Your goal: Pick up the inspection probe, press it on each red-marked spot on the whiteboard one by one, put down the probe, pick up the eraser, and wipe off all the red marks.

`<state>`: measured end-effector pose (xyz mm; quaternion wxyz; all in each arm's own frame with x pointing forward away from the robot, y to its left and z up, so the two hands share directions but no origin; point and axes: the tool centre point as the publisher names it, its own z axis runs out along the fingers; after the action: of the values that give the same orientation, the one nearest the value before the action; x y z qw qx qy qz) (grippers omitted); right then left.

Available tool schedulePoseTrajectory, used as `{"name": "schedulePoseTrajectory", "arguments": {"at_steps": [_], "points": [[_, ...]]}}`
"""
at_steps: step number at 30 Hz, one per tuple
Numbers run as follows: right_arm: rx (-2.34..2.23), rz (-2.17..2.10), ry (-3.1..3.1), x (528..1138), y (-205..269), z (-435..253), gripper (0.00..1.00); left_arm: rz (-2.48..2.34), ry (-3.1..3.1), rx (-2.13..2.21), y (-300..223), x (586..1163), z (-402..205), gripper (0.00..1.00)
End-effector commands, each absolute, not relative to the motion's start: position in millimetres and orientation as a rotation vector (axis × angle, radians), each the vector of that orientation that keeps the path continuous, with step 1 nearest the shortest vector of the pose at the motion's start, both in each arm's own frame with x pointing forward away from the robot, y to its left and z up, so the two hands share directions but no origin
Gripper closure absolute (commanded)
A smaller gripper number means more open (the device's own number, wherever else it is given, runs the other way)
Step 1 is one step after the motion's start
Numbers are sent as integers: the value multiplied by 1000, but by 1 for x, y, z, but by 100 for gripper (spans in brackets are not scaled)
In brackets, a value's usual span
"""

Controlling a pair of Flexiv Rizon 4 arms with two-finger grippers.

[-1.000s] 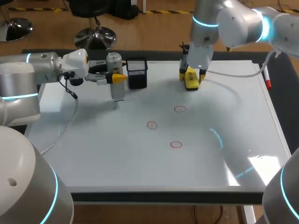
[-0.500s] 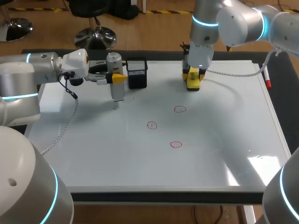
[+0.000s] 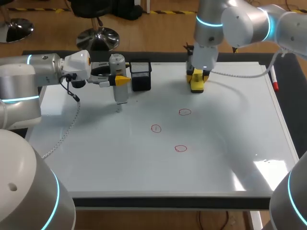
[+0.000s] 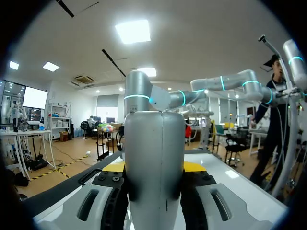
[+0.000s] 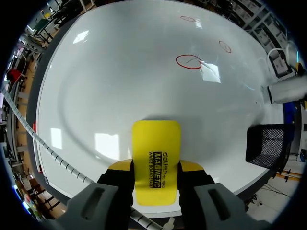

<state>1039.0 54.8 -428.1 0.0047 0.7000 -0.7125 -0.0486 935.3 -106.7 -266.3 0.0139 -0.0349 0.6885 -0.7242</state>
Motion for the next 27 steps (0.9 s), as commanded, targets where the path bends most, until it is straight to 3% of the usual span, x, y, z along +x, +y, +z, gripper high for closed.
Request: {"name": "schedulePoseTrajectory", "arguments": {"at_steps": [1,27], "points": [[2208,-166,-2214,1040,55,-422,100,-2256,2142,-108,-107,935,-266,100],[2195,-147,-2193,1009,66,-365,100,-2256,2142,-108,-107,935,-266,100]]}}
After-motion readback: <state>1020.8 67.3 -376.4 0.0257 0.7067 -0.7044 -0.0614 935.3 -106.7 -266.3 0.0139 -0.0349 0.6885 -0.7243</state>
